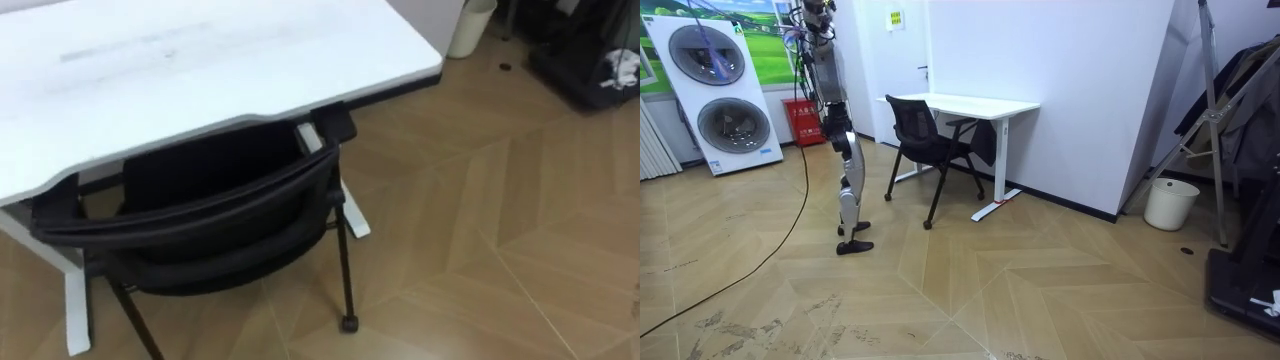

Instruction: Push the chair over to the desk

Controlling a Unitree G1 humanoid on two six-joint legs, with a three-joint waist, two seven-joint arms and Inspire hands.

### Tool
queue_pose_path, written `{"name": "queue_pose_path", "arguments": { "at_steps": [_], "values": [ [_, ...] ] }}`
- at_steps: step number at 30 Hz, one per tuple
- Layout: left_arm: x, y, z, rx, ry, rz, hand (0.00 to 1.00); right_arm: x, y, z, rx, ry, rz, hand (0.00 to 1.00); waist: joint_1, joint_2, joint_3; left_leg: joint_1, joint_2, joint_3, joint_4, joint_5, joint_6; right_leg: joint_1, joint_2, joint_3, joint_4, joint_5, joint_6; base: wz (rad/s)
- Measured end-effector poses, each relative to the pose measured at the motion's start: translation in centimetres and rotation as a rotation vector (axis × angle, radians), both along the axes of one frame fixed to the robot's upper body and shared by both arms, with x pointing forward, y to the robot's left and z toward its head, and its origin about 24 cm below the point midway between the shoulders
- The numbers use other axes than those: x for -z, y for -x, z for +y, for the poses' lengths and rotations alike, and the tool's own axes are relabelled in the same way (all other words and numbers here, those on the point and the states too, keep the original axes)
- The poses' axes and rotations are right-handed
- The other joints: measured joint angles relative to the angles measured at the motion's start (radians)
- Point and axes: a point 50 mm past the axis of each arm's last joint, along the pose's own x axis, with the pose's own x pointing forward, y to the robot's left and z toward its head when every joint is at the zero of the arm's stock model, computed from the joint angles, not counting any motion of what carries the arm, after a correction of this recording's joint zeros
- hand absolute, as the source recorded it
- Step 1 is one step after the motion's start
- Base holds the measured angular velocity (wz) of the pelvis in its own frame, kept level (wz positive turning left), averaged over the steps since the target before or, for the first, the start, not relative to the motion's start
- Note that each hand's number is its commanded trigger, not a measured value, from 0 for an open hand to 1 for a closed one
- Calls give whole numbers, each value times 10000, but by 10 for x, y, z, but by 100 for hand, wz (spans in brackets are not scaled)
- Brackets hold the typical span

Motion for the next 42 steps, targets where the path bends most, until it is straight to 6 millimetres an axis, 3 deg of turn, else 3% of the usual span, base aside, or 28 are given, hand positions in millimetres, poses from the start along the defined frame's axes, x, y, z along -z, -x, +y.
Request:
{"name": "queue_pose_path", "arguments": {
  "at_steps": [1, 3, 5, 7, 8, 9, 11, 12, 13, 14, 16, 20, 23, 24, 25, 26, 28, 31, 34, 35, 36, 37, 42],
  "values": [
    [31, 13, 5, -670, 1087, -1123, 0, 22, 13, -12, 347, -1085, -985, 0, -85, 63, 18, 80, 81, 12, 27, -198, 36, 0, 86, 57, 35, -69, -20, -7],
    [67, 29, 6, -1759, 2150, -2062, 0, 54, 25, -24, 934, -2333, -2158, 0, -130, 118, 83, 307, 123, 22, 36, -301, 47, 149, 138, 73, 149, -144, -27, -8],
    [104, 46, 5, -2704, 2767, -2474, 0, 85, 33, -31, 1486, -3104, -2597, 0, -172, 80, 80, 347, 132, 26, 88, -383, 25, 262, 144, 113, 161, -229, 10, -6],
    [165, 69, -4, -3829, 3852, -3282, 0, 146, 48, -41, 2312, -4096, -2219, 0, -255, 37, 109, 367, 148, 53, 183, -404, 18, 297, 170, 203, 198, -233, 15, -6],
    [180, 74, -7, -4044, 4143, -3544, 0, 166, 56, -41, 2540, -4438, -2066, 0, -237, 12, 126, 351, 164, 76, 229, -422, 7, 288, 178, 220, 214, -226, 14, -7],
    [213, 83, -16, -4345, 4708, -3869, 0, 211, 78, -39, 2943, -5211, -1859, 0, -172, 9, 143, 328, 194, 117, 301, -447, 18, 263, 191, 243, 271, -223, 14, -9],
    [285, 95, -45, -4324, 5878, -3871, 0, 312, 133, -6, 3823, -7095, -1234, 0, 147, -28, 176, 327, 203, 131, 329, -466, 45, 229, 191, 324, 336, -238, 26, -5],
    [302, 99, -55, -4475, 6299, -3961, 0, 337, 145, 8, 4111, -7733, -1308, 0, 235, -11, 174, 334, 201, 132, 347, -487, 50, 231, 183, 322, 355, -274, 31, 0],
    [331, 108, -76, -4833, 7059, -4239, 0, 379, 164, 36, 4698, -8971, -1700, 0, 245, 51, 194, 301, 202, 97, 460, -548, 64, 230, 174, 310, 431, -362, 59, 0],
    [345, 112, -87, -4945, 7407, -4148, 0, 398, 171, 51, 4979, -9550, -1797, 0, 251, 81, 207, 296, 194, 59, 510, -576, 73, 213, 154, 324, 527, -419, 59, 9],
    [383, 127, -126, -5077, 8587, -3548, 0, 454, 190, 109, 5862, -11510, -2184, 0, 169, 151, 228, 247, 173, -45, 743, -686, 69, 131, 92, 260, 886, -651, 43, 11],
    [424, 148, -179, -3509, 10676, -1017, 0, 501, 190, 162, 5061, -13947, -863, 0, -136, 293, 263, 115, 244, -121, 1024, -834, 82, 146, 29, 185, 921, -672, 43, 6],
    [451, 146, -216, -899, 13121, 1451, 0, 530, 166, 186, 2901, -16155, 1834, 0, -251, 381, 322, 151, 275, -49, 1040, -862, 120, 176, 14, 260, 891, -623, 81, -6],
    [461, 139, -226, 519, 14136, 2419, 0, 541, 149, 190, 1636, -16909, 3067, 0, -307, 427, 362, 208, 260, -11, 980, -853, 131, 209, -1, 293, 839, -574, 109, -9],
    [471, 128, -235, 2076, 15068, 3422, 0, 550, 131, 194, 361, -17560, 4210, 0, -313, 453, 466, 349, 228, 4, 911, -841, 152, 335, -18, 307, 779, -555, 134, -8],
    [475, 121, -238, 2889, 15490, 3965, 0, 555, 122, 196, -314, -17853, 4731, 0, -313, 469, 474, 387, 226, 52, 878, -837, 160, 334, -15, 322, 780, -550, 142, -15],
    [490, 93, -251, 5659, 16794, 5788, 0, 571, 78, 206, -3012, -18651, 6385, 0, -259, 523, 523, 484, 237, 232, 721, -811, 190, 341, 19, 320, 628, -438, 142, -21],
    [503, 47, -265, 8522, 17312, 6923, 0, 580, 39, 216, -5687, -19174, 7066, 0, -247, 522, 550, 531, 73, 205, 435, -689, 237, 315, -23, 261, 462, -378, 177, 4],
    [508, 18, -275, 10319, 17384, 7114, 0, 583, 22, 227, -7497, -19532, 6878, 0, -284, 482, 595, 605, 48, 225, 298, -681, 243, 302, -11, 306, 452, -368, 163, 0],
    [508, 11, -277, 10637, 17362, 7113, 0, 585, 19, 230, -7827, -19637, 6904, 0, -284, 459, 658, 595, 48, 226, 285, -681, 243, 303, -8, 299, 424, -366, 160, 0],
    [509, -2, -280, 11194, 17310, 6979, 0, 587, 12, 239, -8583, -19874, 7003, 0, -271, 408, 776, 572, 45, 227, 241, -681, 242, 302, 1, 298, 344, -363, 156, 0],
    [510, -11, -284, 11812, 17276, 7104, 0, 589, 8, 247, -9291, -20163, 7156, 0, -273, 342, 815, 555, 43, 227, 186, -680, 240, 292, 9, 299, 293, -354, 152, 0],
    [511, -34, -297, 13373, 17319, 7456, 0, 593, 3, 263, -10810, -21007, 7658, 0, -284, 302, 784, 542, 17, 225, 115, -680, 240, 280, -5, 264, 200, -353, 154, -3]
  ]
}}
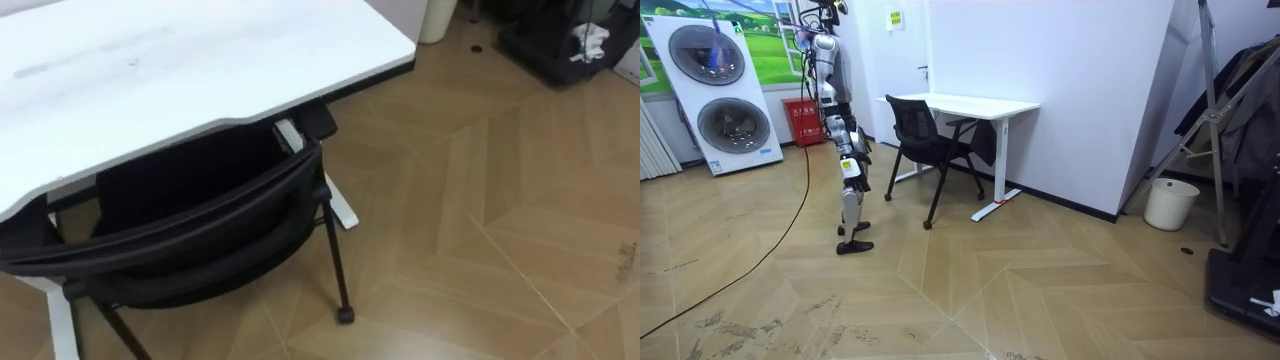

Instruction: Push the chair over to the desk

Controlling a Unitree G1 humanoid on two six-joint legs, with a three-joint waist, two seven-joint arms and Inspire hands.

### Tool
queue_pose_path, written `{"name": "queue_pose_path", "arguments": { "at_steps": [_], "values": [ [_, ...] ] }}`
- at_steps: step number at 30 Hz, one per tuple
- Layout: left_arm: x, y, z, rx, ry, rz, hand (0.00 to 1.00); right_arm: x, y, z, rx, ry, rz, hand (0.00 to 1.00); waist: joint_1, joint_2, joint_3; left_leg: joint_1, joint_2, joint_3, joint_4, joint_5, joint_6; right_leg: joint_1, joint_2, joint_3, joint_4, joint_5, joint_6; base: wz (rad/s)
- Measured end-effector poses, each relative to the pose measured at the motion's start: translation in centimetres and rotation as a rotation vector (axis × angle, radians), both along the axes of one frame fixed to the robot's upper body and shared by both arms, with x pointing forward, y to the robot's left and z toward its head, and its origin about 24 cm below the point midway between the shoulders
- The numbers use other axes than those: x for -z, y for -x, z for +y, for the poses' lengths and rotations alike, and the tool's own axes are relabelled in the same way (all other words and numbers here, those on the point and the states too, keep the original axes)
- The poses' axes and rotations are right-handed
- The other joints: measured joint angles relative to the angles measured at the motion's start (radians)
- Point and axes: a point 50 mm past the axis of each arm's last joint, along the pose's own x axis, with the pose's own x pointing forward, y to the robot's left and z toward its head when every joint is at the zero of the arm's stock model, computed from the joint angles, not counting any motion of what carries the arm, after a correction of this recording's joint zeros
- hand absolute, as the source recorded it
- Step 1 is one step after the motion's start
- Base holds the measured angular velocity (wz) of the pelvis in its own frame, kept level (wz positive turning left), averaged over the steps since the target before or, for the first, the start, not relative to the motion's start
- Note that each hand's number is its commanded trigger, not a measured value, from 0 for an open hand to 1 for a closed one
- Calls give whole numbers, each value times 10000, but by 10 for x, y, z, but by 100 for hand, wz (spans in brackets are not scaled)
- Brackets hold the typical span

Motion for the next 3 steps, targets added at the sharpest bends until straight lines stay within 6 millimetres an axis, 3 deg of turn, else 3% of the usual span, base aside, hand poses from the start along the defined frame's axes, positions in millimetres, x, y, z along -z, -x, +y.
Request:
{"name": "queue_pose_path", "arguments": {
  "at_steps": [3],
  "values": [
    [1, -3, -5, 373, 404, -79, 0, 1, -1, 2, -172, -402, -26, 0, -56, 13, -11, 37, -14, 0, -68, 0, 0, 14, -4, -10, -70, 2, 2, -4]
  ]
}}
